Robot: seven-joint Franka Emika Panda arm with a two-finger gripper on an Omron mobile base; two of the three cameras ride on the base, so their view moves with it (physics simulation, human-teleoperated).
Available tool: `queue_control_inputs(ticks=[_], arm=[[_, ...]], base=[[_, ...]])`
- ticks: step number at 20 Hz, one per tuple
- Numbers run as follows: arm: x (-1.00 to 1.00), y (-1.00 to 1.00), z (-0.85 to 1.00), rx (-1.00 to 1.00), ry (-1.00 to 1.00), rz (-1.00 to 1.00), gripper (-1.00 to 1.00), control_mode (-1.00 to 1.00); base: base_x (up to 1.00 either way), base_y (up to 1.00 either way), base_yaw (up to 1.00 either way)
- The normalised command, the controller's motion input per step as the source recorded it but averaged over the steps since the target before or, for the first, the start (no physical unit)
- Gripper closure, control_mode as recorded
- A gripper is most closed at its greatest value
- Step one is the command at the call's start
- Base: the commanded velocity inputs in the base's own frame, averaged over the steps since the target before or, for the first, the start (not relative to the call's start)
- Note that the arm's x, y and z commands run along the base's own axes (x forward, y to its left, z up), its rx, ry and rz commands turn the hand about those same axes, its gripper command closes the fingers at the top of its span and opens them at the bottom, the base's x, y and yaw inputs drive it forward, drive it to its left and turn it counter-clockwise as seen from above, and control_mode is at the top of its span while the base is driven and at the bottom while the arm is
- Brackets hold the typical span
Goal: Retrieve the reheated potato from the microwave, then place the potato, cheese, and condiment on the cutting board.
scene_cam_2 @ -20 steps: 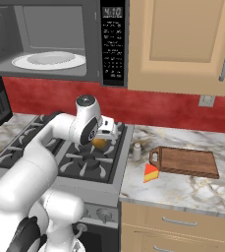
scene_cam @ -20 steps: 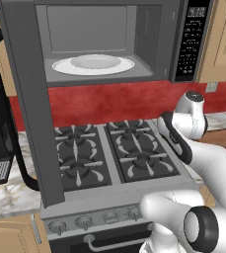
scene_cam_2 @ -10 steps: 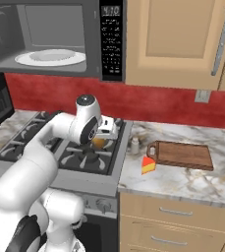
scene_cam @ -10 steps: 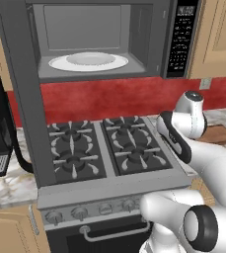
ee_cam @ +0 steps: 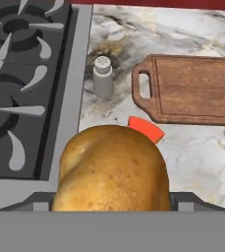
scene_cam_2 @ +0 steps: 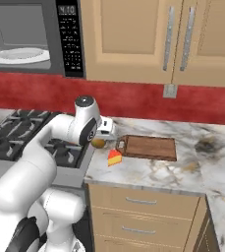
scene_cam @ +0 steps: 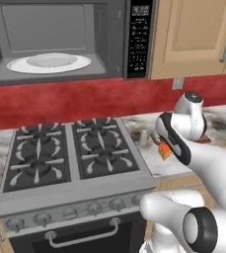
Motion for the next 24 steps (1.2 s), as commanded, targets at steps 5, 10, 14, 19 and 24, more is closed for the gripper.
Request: queue_control_inputs(ticks=[5,10,14,19,24], arm=[[0.00,0.00,0.00,0.00,0.00,0.00,1.00,1.00],[0.00,0.00,0.00,0.00,0.00,0.00,1.00,1.00],[0.00,0.00,0.00,0.00,0.00,0.00,1.00,1.00],[0.00,0.00,0.00,0.00,0.00,0.00,1.00,1.00],[0.00,0.00,0.00,0.00,0.00,0.00,1.00,1.00]], base=[[0.12,-0.69,0.00],[0.06,-0.62,0.00],[0.24,-0.54,0.00],[0.23,-0.43,0.00],[0.43,-0.19,0.00]])
